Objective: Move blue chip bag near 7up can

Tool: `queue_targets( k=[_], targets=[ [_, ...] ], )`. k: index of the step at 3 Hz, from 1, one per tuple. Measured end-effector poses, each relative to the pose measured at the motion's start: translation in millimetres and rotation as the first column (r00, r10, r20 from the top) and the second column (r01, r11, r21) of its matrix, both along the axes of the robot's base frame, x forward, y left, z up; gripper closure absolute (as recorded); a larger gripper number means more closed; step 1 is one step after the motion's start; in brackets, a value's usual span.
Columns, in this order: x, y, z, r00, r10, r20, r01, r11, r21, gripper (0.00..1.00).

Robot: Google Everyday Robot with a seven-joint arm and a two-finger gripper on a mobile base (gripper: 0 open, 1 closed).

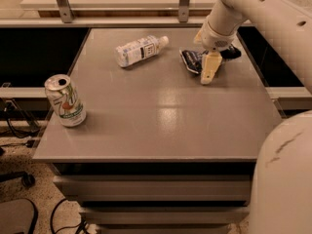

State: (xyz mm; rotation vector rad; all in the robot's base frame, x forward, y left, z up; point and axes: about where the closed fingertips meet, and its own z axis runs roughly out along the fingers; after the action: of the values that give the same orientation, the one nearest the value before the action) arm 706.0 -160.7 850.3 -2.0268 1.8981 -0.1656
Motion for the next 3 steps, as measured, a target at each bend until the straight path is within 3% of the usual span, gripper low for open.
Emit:
queue_targets(
  k=[3],
  targets=[
    [3.7, 2.5, 8.8, 0.9986, 0.047, 0.022, -0.047, 0.998, -0.037, 0.88]
  ],
)
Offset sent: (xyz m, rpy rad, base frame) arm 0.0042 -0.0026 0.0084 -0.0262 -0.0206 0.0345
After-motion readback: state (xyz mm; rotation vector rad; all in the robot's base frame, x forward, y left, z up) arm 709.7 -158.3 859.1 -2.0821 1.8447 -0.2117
